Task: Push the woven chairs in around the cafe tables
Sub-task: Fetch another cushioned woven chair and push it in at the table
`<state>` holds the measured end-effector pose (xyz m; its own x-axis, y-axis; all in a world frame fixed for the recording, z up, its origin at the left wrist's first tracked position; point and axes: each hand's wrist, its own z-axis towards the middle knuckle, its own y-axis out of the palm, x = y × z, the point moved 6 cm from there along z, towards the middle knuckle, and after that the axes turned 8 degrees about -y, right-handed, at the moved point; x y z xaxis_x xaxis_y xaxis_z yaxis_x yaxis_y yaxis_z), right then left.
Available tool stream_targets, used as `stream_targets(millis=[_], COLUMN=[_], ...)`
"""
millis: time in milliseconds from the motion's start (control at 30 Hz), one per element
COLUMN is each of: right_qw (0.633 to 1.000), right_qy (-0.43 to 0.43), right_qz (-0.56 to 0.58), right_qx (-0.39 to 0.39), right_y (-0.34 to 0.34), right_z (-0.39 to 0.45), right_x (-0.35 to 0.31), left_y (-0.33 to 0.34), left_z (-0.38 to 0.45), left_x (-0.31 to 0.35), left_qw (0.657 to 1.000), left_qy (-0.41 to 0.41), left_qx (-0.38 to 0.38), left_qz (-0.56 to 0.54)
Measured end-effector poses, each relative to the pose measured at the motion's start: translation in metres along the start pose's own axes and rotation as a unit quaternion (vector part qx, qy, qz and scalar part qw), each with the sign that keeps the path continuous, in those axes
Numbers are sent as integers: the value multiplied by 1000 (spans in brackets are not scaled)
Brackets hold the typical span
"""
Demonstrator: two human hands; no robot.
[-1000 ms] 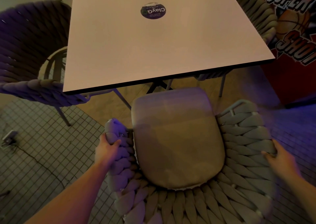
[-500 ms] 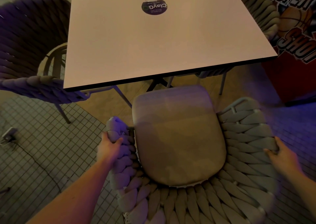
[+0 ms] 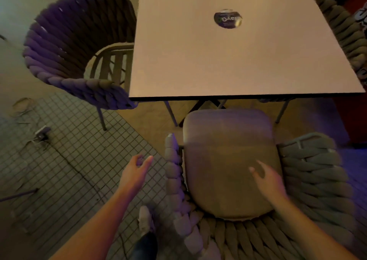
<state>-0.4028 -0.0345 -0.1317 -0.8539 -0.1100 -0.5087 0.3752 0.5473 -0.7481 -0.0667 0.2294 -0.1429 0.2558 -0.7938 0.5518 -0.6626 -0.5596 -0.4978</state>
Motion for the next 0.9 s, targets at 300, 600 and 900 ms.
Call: stream_targets(millis=[300,600,900], right_qw=[982,949,939], right_qy=[-180,-278,-299], right_qz=[45,66,62], right_qx=[-17,-133,-160], right_y=[113,239,317], right_z=[18,42,144], right_x=[-304,-563,-764], left_y=[-162,-385,-535], left_z=[87,171,314], left_x=[33,34,100], left_qw=[998,992,988], left_qy=[66,32,8], left_qx=[0,102,137], left_qz=[16,-61,-76])
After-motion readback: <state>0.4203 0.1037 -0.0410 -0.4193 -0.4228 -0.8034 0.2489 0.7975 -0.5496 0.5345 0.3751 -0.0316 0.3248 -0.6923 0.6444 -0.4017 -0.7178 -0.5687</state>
